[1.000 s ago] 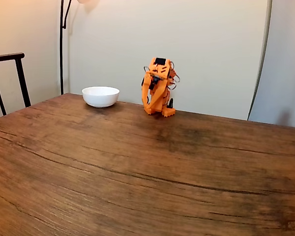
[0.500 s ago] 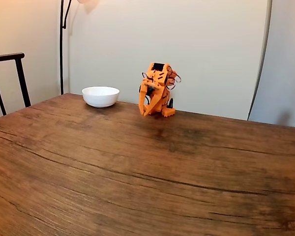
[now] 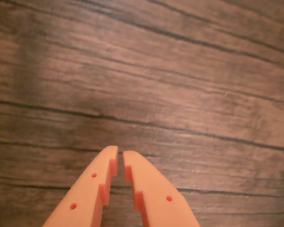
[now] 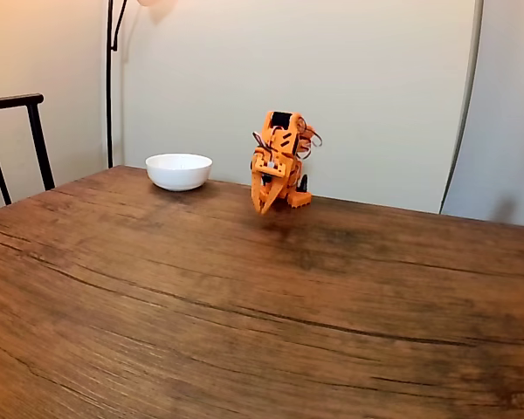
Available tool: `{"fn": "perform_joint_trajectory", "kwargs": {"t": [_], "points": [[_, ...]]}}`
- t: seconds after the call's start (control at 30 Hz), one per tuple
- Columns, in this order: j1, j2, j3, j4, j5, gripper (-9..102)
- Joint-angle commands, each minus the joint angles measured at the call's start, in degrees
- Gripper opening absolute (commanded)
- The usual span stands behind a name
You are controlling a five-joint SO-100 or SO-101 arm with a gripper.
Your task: Grasp the cube and drop it in the bowl
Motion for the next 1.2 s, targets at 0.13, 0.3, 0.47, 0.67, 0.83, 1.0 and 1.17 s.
{"fn": "perform_joint_trajectory", "kwargs": {"t": [0.13,0.3,0.47,0.67,0.83,1.0,1.17], "points": [[0.00,0.35,-0.26,4.75,0.53,0],[-0.09,0.35,-0.26,8.88,0.35,0],[-0.09,0.35,-0.26,8.88,0.35,0],[-0.09,0.35,-0.26,8.88,0.35,0],[-0.09,0.35,-0.26,8.88,0.35,0],[-0.09,0.35,-0.26,8.88,0.35,0],[-0.09,0.35,-0.26,8.88,0.35,0]]}}
